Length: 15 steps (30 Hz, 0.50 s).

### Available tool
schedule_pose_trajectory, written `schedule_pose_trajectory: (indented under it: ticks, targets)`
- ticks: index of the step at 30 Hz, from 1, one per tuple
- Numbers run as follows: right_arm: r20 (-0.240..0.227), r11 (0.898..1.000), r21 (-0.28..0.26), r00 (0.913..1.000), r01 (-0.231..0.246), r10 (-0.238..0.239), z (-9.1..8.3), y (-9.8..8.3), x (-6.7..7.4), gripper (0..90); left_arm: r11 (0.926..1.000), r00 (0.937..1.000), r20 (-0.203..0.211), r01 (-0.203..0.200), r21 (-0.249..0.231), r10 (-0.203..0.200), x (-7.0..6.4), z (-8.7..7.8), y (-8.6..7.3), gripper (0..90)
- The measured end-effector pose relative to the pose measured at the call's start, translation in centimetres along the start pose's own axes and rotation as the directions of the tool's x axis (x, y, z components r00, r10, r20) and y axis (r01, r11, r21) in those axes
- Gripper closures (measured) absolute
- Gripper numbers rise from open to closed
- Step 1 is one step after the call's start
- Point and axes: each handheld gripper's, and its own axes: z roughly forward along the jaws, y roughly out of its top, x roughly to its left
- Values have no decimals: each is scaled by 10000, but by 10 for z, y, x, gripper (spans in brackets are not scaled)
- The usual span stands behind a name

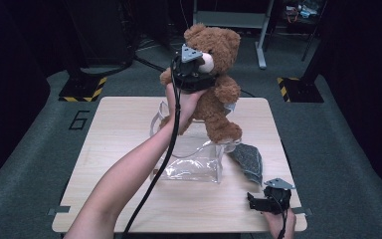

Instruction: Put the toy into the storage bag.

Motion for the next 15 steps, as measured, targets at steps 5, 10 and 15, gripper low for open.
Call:
schedule_pose_trajectory:
  ticks: [5,10,15]
  targets:
    - [-19,10000,-24,10000,-20,20,0,0,0,1,9999,9997,-199,155,-50,-156,12,-7,-10,430]
    - [-2,10000,-29,10000,-41,41,0,0,0,1,9997,9991,-328,251,-60,-253,20,-13,-22,424]
    - [-43,10000,20,10000,-28,29,0,0,0,1,9995,9990,-337,305,-83,-308,27,-21,-33,414]
